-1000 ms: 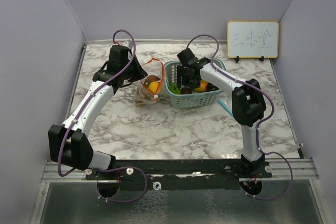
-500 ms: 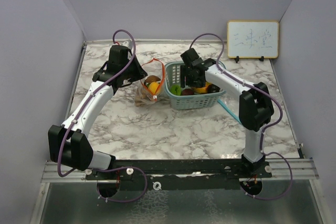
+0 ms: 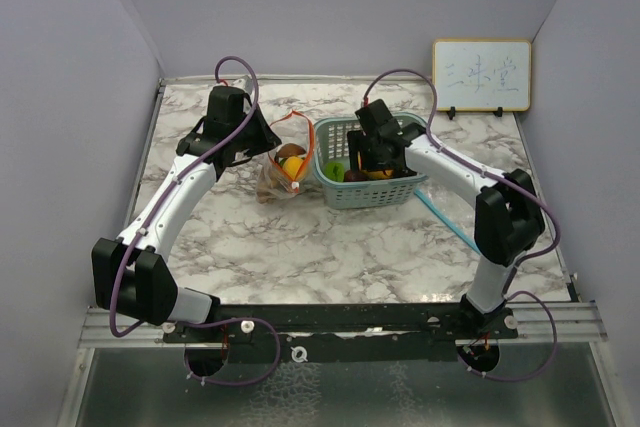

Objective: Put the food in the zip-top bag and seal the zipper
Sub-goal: Pick up the fake fruit from the bin, then place the fake fruit in the zipper food storage bag.

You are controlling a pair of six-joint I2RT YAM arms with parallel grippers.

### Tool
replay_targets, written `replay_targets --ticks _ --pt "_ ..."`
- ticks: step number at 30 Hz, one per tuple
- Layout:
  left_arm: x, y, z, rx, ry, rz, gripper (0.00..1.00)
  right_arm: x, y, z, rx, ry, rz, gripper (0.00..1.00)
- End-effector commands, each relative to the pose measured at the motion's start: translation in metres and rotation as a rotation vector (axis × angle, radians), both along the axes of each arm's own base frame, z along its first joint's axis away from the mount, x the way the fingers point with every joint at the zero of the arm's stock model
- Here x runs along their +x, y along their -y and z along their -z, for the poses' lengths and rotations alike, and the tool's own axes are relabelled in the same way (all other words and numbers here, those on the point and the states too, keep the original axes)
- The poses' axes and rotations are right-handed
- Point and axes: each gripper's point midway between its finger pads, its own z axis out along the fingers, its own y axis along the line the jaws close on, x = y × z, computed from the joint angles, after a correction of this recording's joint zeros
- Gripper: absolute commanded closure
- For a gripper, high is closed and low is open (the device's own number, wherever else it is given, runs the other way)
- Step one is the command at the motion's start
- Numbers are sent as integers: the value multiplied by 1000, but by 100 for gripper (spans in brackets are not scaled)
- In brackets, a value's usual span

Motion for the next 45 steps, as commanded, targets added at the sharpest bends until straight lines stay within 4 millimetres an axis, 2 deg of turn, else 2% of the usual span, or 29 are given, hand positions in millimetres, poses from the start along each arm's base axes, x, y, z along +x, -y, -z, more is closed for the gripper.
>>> replay_targets --ticks 1,10,16,19,22,25,28,31,33,36,39,45 --pt "0 3 -4 -24 17 19 100 11 -18 12 58 29 -60 32" --pt "-4 1 -4 -17 16 15 100 19 -33 37 80 -3 -88 32" --pt "-7 -4 -6 4 24 5 100 -4 -26 60 60 -93 -117 33" --pt "-8 -5 -6 7 25 2 100 -12 -22 65 44 -122 -131 35" --pt "-7 -4 -6 1 26 2 100 -14 -18 68 25 -128 -137 53" --pt "-7 -3 -7 -7 27 4 100 -15 -15 73 1 -147 -138 66" --pt "-7 -4 -7 -5 28 2 100 -17 -15 70 5 -146 -141 74" --pt "-8 -5 -9 -2 32 0 100 -10 -17 50 18 -97 -141 77" --pt "-8 -5 -9 0 33 0 100 -3 -20 26 32 -55 -148 78" --pt "-7 -5 -9 -1 35 -1 100 7 -33 -25 100 22 -176 78" --pt "-8 -4 -7 -4 33 0 100 6 -46 -71 187 87 -229 79" --pt "-9 -3 -3 -7 26 3 100 -4 -68 -146 341 187 -347 79"
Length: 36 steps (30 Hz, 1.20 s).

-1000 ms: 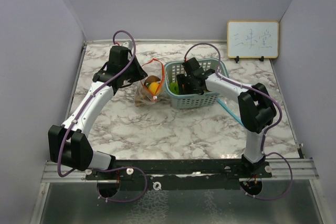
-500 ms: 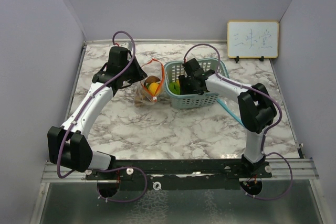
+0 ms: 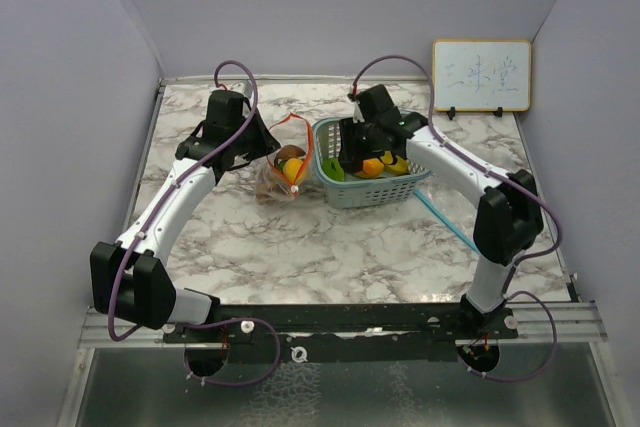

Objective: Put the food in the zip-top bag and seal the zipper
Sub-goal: Place the fake fruit in the zipper food storage bag.

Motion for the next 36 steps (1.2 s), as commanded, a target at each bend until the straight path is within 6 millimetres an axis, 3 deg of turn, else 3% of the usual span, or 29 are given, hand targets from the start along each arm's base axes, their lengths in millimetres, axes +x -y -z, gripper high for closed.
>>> replay_targets --ticks 1,5,8,11,17,21,24,26,27,31,36 --pt "-1 -1 -10 -14 39 4 100 -14 -23 -79 166 101 -152 79" --pt "-1 1 -12 -20 42 9 100 -25 -54 -125 299 168 -282 79" --pt "0 1 -14 -22 47 8 100 -35 -81 -135 353 167 -343 79" --pt "0 1 -17 -27 51 7 100 -35 -101 -124 404 127 -336 78" --pt "-2 4 -21 -54 53 6 100 -15 -129 -92 497 33 -269 78" --pt "-1 3 -23 -47 55 5 100 -9 -134 -68 461 -36 -233 57" --pt "0 1 -24 -35 60 -1 100 -8 -130 -71 443 -10 -232 33" --pt "1 0 -23 -32 59 -5 100 -9 -127 -73 429 6 -240 8" --pt "1 1 -22 -33 57 -3 100 -10 -125 -77 424 16 -245 1" --pt "5 2 -24 -35 63 -4 100 -17 -118 -98 413 71 -280 0" --pt "9 3 -33 -27 95 16 100 -43 -109 -126 382 150 -453 0"
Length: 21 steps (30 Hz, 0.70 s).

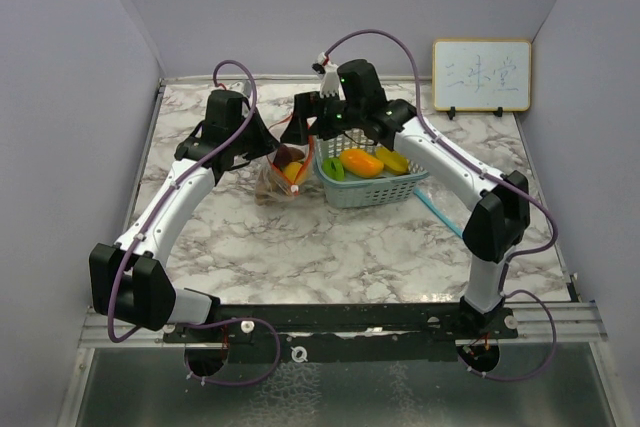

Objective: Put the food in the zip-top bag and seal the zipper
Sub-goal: Place the fake fruit in the zipper food storage bag, then adjust the zipper on the food storage bag.

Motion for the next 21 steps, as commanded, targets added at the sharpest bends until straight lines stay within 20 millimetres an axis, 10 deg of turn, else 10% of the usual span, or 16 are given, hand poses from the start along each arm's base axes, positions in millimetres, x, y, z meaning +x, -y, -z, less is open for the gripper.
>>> replay_targets --ticks 1,11,21 --pt "9 5 -32 -16 103 42 100 -33 10 -60 22 188 -196 0" --pt "8 35 -57 -66 207 267 100 -113 -5 -39 24 222 -576 9" --pt "8 40 -47 -62 191 324 100 -110 -14 5 -52 183 -552 21"
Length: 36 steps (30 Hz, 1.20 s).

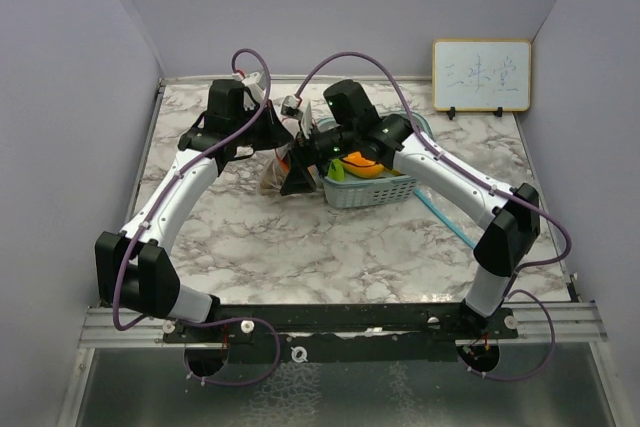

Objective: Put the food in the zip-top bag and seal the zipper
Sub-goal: Adjust the zipper on the food storage bag.

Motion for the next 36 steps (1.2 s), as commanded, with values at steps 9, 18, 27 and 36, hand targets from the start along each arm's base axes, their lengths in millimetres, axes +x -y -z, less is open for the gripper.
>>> replay_targets --ticks 9,18,27,36 --pt "-4 9 -28 -35 81 81 100 41 9 40 -104 92 183 21" --pt "-5 -5 -24 48 100 47 100 48 -6 36 -87 24 199 98" --pt "6 -88 -36 315 180 -309 1 74 -23 2 -25 -78 355 98" --pt "-46 -102 -89 280 583 -280 4 128 -43 -35 79 -239 536 98"
